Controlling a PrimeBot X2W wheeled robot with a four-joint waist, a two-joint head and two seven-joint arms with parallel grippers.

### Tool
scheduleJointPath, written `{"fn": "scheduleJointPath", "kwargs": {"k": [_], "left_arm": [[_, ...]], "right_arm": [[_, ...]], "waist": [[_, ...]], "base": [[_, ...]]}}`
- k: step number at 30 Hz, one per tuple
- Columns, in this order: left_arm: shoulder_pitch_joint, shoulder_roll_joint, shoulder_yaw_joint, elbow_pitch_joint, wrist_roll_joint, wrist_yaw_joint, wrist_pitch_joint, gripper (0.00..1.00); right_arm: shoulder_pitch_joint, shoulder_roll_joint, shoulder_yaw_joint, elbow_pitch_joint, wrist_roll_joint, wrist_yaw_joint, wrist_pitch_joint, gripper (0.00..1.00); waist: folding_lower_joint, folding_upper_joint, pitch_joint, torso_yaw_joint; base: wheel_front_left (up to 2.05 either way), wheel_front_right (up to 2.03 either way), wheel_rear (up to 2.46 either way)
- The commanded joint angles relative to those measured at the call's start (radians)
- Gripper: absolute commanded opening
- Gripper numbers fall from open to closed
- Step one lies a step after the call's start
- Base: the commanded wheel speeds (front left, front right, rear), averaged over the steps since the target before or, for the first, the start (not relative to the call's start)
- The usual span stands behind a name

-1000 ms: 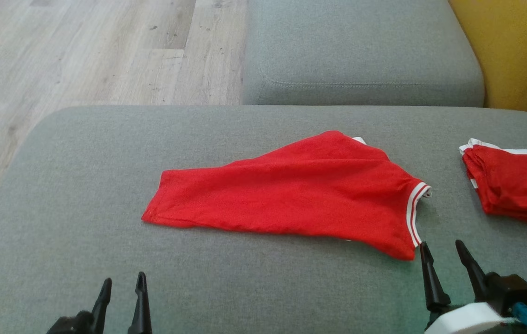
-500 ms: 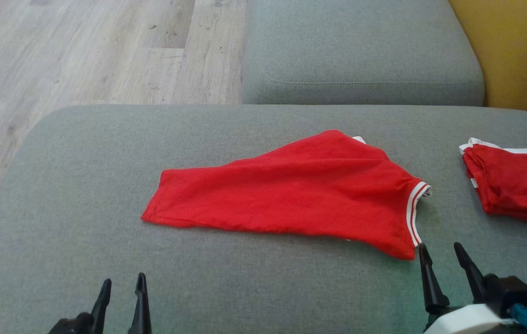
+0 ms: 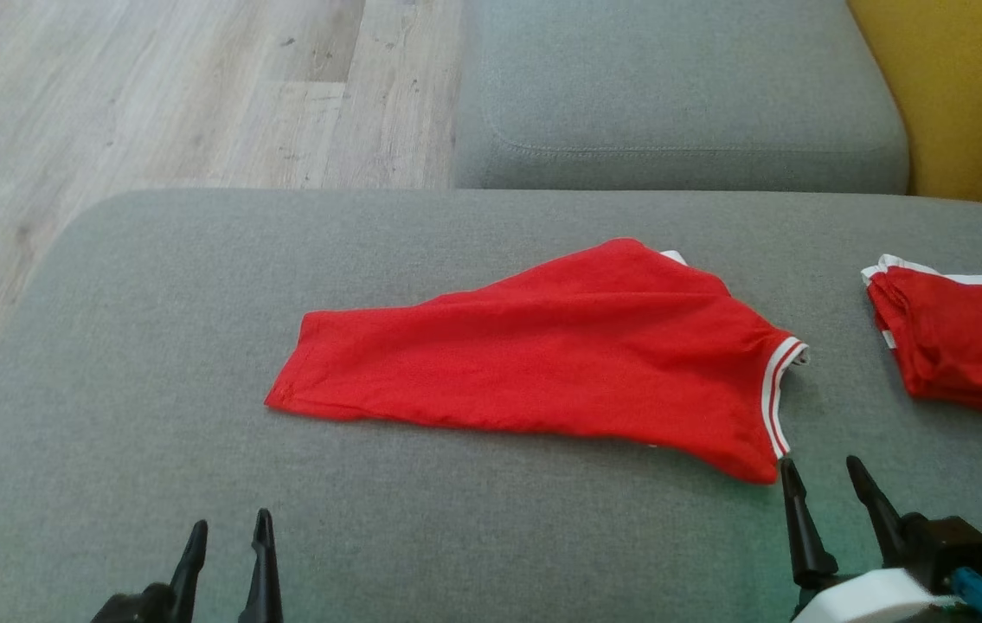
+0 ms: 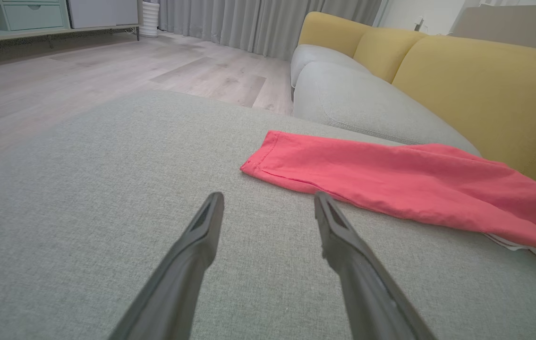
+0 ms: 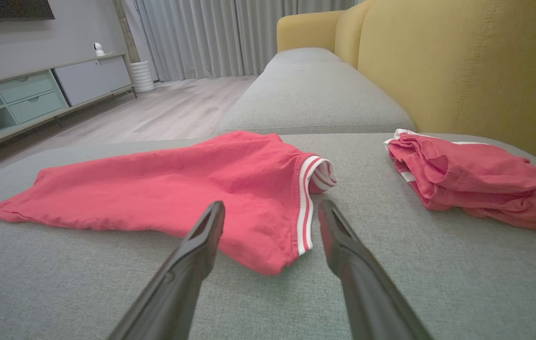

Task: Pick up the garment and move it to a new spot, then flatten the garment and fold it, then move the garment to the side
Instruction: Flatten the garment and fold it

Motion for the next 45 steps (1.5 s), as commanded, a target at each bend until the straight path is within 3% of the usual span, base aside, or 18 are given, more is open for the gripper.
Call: {"fn": "scheduleJointPath", "kwargs": {"k": [1,8,24,25,27,31,37,45], "left_arm": [[-0.043,0.012,0.032,-0.023,0.007,-0.005,-0.008,1.0],[-0.057,0.008,0.029,-0.02,0.014,-0.009,-0.009,1.0],[-0.099,-0.015,0.001,-0.008,0.039,-0.01,-0.005,1.0],[-0.101,-0.016,0.002,-0.005,0.039,-0.011,-0.005,1.0],[-0.104,-0.019,0.003,-0.001,0.04,-0.012,-0.006,1.0],[-0.103,-0.027,0.007,0.009,0.041,-0.012,-0.008,1.0],[-0.091,-0.037,0.008,0.008,0.043,-0.007,-0.009,1.0],[-0.073,-0.047,0.004,0.008,0.047,-0.012,-0.011,1.0]], "right_arm": [[-0.054,-0.007,0.02,-0.028,-0.007,0.008,-0.012,1.0],[-0.08,-0.007,0.008,0.011,-0.048,0.008,0.009,1.0],[-0.277,-0.007,-0.052,0.366,-0.281,0.008,-0.018,0.99],[-0.289,-0.007,-0.058,0.381,-0.289,0.008,-0.023,0.44],[-0.312,-0.007,-0.072,0.408,-0.298,0.008,-0.036,0.0],[-0.341,-0.007,-0.091,0.411,-0.298,0.008,-0.069,0.0],[-0.31,-0.007,-0.05,0.311,-0.282,0.008,-0.091,0.0],[-0.139,-0.016,0.02,-0.13,-0.28,0.008,0.086,0.0]], "waist": [[0.0,-0.0001,0.002,0.002],[0.0,-0.0001,0.027,0.017],[0.0,-0.0001,0.118,0.097],[0.0,-0.0001,0.121,0.099],[0.0,-0.0001,0.126,0.101],[0.0,-0.0001,0.125,0.096],[0.0,-0.0001,0.103,0.072],[0.0,-0.0001,0.071,0.058]], "base": [[0.0,0.0,0.0],[0.0,0.0,0.0],[0.0,0.0,0.0],[0.0,0.0,0.0],[0.0,0.0,0.0],[0.0,0.0,0.0],[0.0,0.0,0.0],[0.0,0.0,0.0]]}}
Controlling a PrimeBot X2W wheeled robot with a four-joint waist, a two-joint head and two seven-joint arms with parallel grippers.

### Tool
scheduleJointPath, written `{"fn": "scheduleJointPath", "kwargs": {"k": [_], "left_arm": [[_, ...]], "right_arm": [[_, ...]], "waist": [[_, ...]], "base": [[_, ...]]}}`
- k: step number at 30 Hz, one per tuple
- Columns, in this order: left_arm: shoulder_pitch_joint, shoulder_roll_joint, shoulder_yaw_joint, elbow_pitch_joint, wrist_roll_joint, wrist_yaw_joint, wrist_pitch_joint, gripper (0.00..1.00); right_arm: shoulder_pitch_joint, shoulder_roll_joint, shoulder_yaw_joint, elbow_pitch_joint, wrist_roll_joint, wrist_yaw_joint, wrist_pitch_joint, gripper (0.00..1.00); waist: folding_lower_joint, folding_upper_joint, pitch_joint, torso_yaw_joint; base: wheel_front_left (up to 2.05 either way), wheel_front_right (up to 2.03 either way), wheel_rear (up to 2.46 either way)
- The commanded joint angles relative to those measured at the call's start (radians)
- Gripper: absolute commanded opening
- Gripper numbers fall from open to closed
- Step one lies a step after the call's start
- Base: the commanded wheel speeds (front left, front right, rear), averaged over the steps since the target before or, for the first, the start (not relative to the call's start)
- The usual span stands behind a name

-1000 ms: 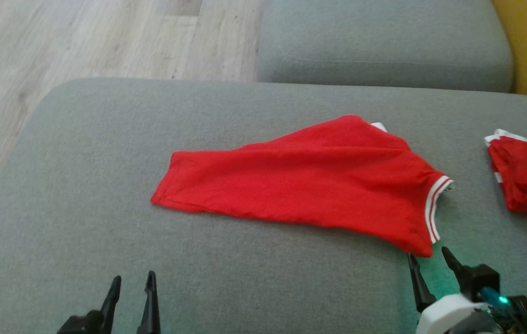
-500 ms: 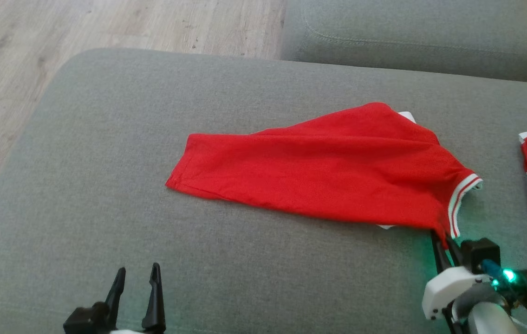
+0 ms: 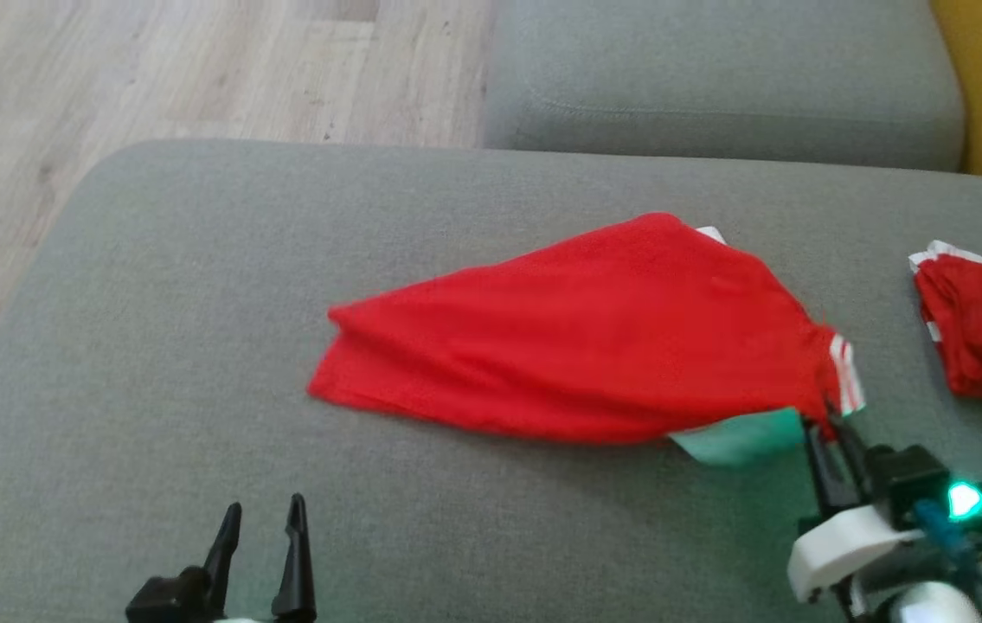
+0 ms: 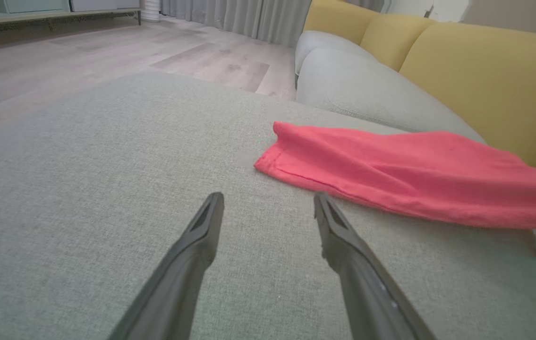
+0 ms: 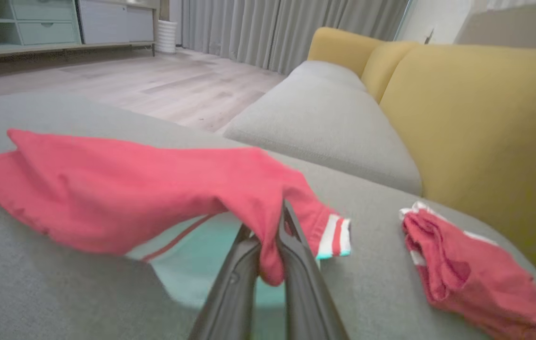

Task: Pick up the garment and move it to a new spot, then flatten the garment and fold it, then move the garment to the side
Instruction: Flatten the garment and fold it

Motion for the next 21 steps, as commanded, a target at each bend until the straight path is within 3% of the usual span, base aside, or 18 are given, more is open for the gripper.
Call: {"fn": "scheduleJointPath", "kwargs": {"k": [1,4,7,13,16,17,18,19,20,21], "left_arm": [[-0.03,0.002,0.03,-0.03,0.014,-0.004,-0.011,1.0],[-0.035,0.0,0.027,-0.026,0.015,-0.013,-0.011,1.0],[-0.046,-0.008,0.025,-0.017,0.018,-0.025,-0.012,1.0],[-0.082,-0.031,0.013,0.007,0.032,-0.049,-0.012,1.0],[-0.099,-0.044,0.008,0.018,0.04,-0.056,-0.013,1.0],[-0.103,-0.047,0.007,0.021,0.042,-0.058,-0.013,1.0],[-0.107,-0.05,0.007,0.025,0.044,-0.059,-0.013,1.0],[-0.11,-0.052,0.007,0.028,0.046,-0.06,-0.013,1.0],[-0.113,-0.055,0.007,0.032,0.048,-0.061,-0.013,1.0],[-0.115,-0.057,0.007,0.035,0.049,-0.063,-0.013,1.0]], "right_arm": [[-0.041,-0.022,0.026,-0.102,-0.008,0.008,0.03,0.0],[-0.034,-0.044,0.03,-0.217,0.004,0.008,0.116,0.0],[-0.071,-0.088,0.031,-0.228,0.022,0.008,0.181,0.0],[-0.244,-0.185,0.059,0.017,0.057,0.008,0.231,0.0],[-0.344,-0.196,0.061,0.165,0.051,0.008,0.209,0.0],[-0.375,-0.191,0.06,0.213,0.049,0.008,0.198,0.16],[-0.402,-0.185,0.06,0.261,0.046,0.008,0.187,0.39],[-0.427,-0.177,0.06,0.304,0.041,0.008,0.171,0.92],[-0.449,-0.169,0.055,0.343,0.034,0.008,0.155,1.0],[-0.465,-0.159,0.053,0.379,0.028,0.008,0.139,1.0]], "waist": [[0.0,0.0,0.0,0.009],[0.0,0.0,0.007,0.031],[0.0,0.0,0.024,0.059],[0.0,0.0,0.075,0.124],[0.0,0.0,0.101,0.147],[0.0,0.0,0.109,0.152],[0.0,0.0,0.115,0.156],[0.0,0.0,0.119,0.157],[0.0,0.0,0.122,0.158],[0.0,0.0,0.124,0.159]], "base": [[0.0,0.0,0.0],[0.0,0.0,0.0],[0.0,0.0,0.0],[0.0,0.0,0.0],[0.0,0.0,0.0],[0.0,0.0,0.0],[0.0,0.0,0.0],[0.0,0.0,0.0],[0.0,0.0,0.0],[0.0,0.0,0.0]]}}
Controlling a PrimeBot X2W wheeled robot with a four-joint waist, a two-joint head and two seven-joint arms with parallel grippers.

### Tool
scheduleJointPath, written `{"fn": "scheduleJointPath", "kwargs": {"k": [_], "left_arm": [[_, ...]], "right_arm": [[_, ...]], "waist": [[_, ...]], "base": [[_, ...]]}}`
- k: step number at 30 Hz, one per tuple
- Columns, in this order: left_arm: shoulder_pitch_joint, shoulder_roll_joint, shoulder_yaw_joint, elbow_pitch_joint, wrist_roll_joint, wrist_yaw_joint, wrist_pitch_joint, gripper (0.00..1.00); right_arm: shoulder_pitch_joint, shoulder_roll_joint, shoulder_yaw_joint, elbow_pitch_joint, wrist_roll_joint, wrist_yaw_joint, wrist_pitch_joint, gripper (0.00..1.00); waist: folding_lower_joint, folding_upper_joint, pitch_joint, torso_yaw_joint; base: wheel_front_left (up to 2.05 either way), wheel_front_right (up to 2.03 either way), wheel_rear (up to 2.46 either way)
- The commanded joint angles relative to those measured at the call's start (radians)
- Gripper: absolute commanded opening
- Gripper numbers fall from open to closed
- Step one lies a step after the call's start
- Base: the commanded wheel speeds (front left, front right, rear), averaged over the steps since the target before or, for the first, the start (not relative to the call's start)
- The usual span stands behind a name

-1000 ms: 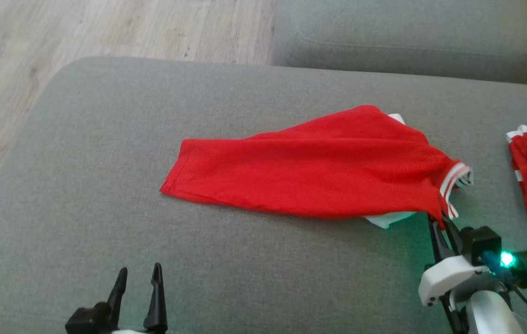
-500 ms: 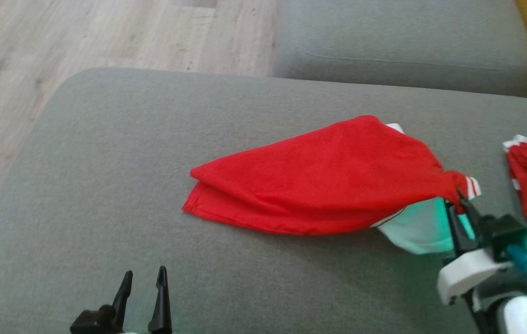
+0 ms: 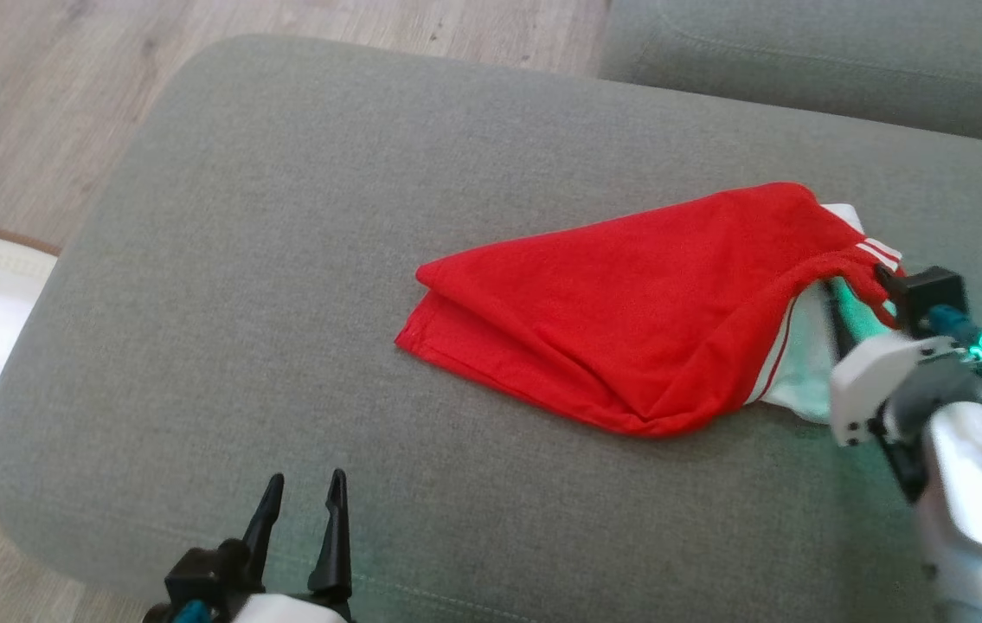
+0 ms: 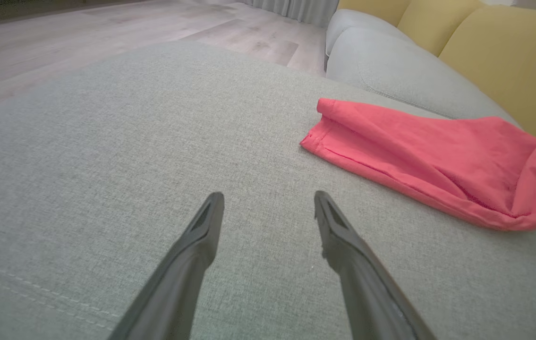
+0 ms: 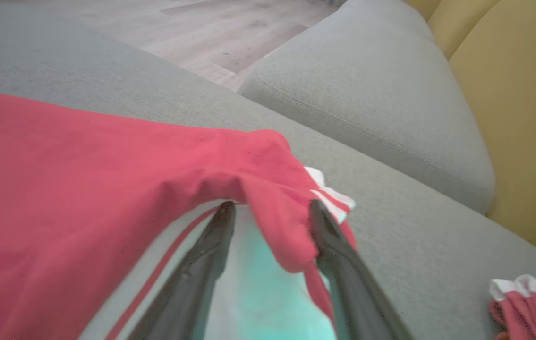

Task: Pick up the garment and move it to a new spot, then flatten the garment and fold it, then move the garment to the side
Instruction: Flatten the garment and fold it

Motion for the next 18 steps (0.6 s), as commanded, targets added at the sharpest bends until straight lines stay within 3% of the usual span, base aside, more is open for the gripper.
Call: {"fn": "scheduleJointPath", "kwargs": {"k": [1,5,10,18], "left_arm": [[-0.046,0.001,0.035,-0.016,0.014,-0.002,-0.013,1.0],[-0.043,-0.001,0.041,-0.012,0.017,-0.001,-0.013,1.0],[-0.031,-0.001,0.047,-0.014,0.019,0.0,-0.013,1.0],[-0.025,0.001,0.052,-0.02,0.022,-0.002,-0.013,1.0]], "right_arm": [[-0.043,0.017,0.013,0.013,-0.01,0.007,-0.037,1.0],[-0.062,0.066,-0.009,0.079,-0.002,0.007,-0.125,1.0],[-0.003,0.103,-0.065,0.046,0.016,0.007,-0.211,1.0],[0.134,0.141,-0.132,-0.052,0.071,0.007,-0.202,1.0]], "waist": [[-0.0003,0.0,0.007,0.004],[-0.0003,0.0,-0.001,-0.022],[-0.0003,0.0,-0.025,-0.069],[-0.0003,0.0,-0.023,-0.115]], "base": [[0.0,0.0,0.0],[0.0,0.0,0.0],[0.0,0.0,0.0],[0.0,0.0,0.0]]}}
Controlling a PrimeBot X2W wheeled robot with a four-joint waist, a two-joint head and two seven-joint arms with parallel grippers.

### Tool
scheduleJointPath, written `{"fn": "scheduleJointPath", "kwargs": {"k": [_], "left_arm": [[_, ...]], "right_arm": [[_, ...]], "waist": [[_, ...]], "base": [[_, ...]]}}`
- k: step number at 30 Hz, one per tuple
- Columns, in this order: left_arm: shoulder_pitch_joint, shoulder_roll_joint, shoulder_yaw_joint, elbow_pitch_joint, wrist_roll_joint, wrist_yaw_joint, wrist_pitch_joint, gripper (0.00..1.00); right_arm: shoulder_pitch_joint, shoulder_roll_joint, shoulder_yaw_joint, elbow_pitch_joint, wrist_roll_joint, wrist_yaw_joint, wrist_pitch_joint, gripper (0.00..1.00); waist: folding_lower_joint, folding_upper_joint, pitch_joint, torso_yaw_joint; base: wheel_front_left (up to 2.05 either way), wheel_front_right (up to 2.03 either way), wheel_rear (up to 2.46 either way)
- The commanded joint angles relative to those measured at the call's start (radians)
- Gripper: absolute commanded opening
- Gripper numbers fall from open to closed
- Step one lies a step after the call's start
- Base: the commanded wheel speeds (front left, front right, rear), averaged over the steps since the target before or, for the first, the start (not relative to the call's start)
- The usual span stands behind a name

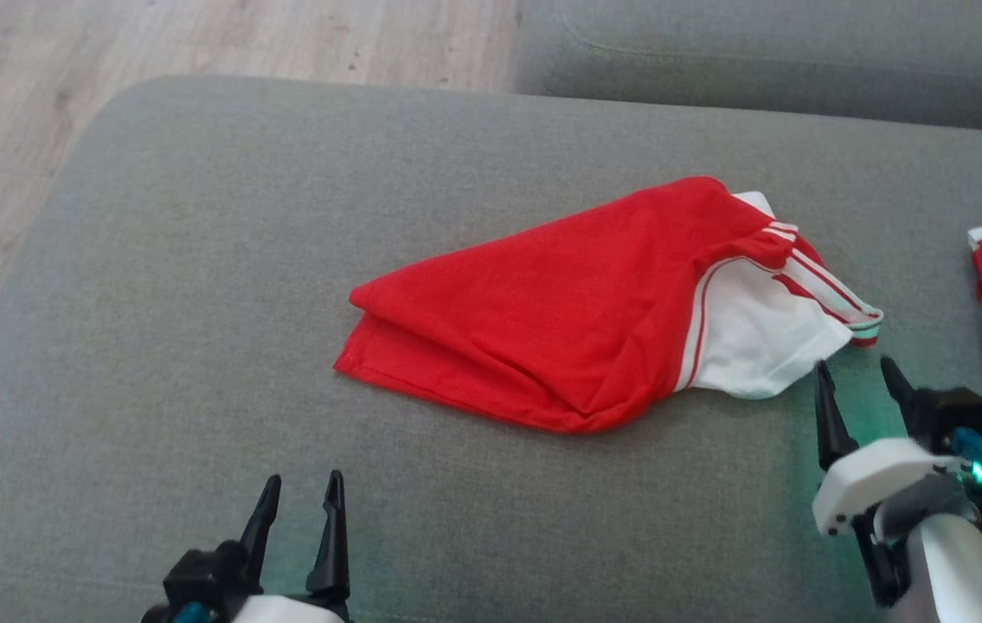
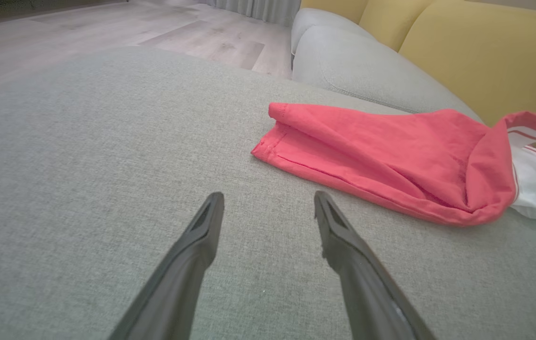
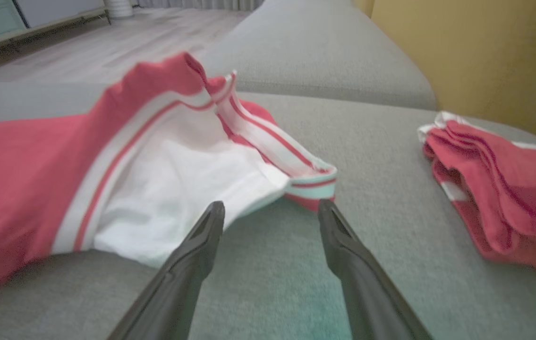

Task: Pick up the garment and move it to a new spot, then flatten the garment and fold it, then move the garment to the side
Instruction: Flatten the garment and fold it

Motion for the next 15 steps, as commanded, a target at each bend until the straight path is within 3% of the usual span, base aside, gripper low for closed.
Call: {"fn": "scheduleJointPath", "kwargs": {"k": [1,7,15], "left_arm": [[-0.03,0.007,0.042,-0.031,0.014,-0.003,-0.012,1.0],[-0.052,0.008,0.036,-0.033,0.022,-0.008,-0.011,1.0],[-0.071,0.006,0.03,-0.021,0.025,-0.012,-0.008,1.0]], "right_arm": [[-0.038,0.003,0.019,-0.042,0.006,0.007,0.002,1.0],[-0.067,0.011,0.005,-0.033,0.042,0.007,0.028,1.0],[-0.145,0.015,0.026,0.091,0.135,0.007,0.081,1.0]], "waist": [[0.0001,-0.0001,0.008,-0.005],[0.0001,-0.0001,0.043,0.004],[0.0001,-0.0001,0.066,0.034]], "base": [[0.0,0.0,0.0],[0.0,0.0,0.0],[0.0,0.0,0.0]]}}
